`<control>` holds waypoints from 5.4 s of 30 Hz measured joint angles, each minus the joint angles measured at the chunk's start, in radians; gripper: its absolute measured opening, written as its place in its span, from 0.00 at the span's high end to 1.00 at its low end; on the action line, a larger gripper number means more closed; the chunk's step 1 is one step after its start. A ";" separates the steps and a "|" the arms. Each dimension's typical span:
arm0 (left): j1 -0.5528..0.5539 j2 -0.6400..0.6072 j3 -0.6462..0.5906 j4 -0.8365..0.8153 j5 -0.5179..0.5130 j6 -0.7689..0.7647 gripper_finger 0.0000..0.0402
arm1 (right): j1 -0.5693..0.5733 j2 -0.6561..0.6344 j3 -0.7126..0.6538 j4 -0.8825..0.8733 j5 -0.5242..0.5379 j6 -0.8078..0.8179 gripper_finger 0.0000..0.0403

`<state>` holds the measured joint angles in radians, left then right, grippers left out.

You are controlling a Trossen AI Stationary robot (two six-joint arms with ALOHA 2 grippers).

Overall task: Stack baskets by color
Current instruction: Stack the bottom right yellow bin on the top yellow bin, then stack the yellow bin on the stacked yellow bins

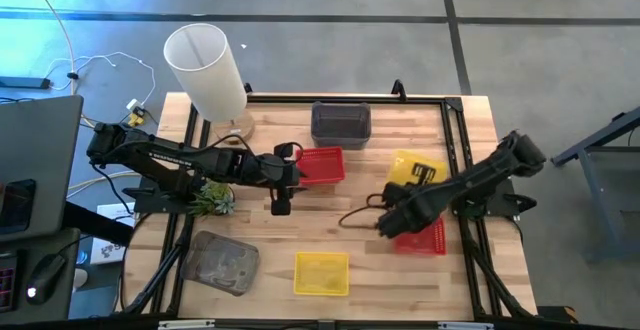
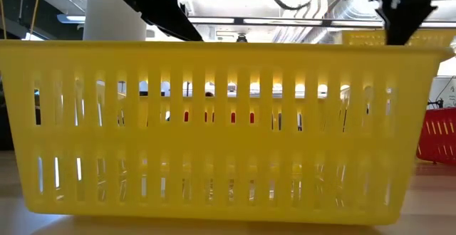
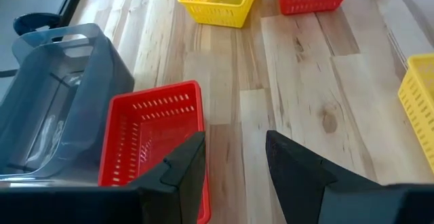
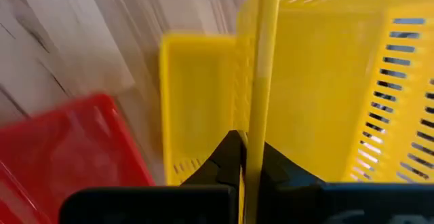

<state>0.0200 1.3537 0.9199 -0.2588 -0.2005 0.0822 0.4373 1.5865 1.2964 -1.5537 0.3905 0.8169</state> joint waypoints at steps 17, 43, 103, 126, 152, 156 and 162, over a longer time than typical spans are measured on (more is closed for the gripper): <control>0.001 0.000 0.000 -0.007 0.047 -0.001 0.65 | -0.115 -0.197 -0.357 0.290 -0.160 -0.088 1.00; 0.001 0.000 0.000 -0.007 0.045 -0.030 0.65 | -0.137 -0.099 -0.356 0.381 -0.222 -0.145 1.00; -0.141 0.003 0.128 -0.104 0.238 -0.381 0.65 | -0.136 -0.103 -0.151 0.363 0.062 -0.019 0.73; -0.364 0.206 0.128 0.034 0.010 -0.424 0.65 | -0.136 -0.103 -0.150 0.554 0.113 -0.014 0.73; -0.364 0.348 0.126 0.095 0.043 -0.467 0.65 | -0.137 -0.103 -0.151 0.572 0.133 -0.058 0.73; -0.364 0.393 0.127 0.104 0.061 -0.476 0.65 | -0.137 -0.103 -0.151 0.579 0.134 -0.058 0.73; -0.364 0.455 0.127 0.104 0.078 -0.499 0.65 | -0.137 -0.103 -0.151 0.583 0.147 -0.059 0.73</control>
<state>-0.3443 1.8085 1.0469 -0.1547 -0.1226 -0.4164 0.3008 1.4837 1.1450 -0.9709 0.5378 0.7582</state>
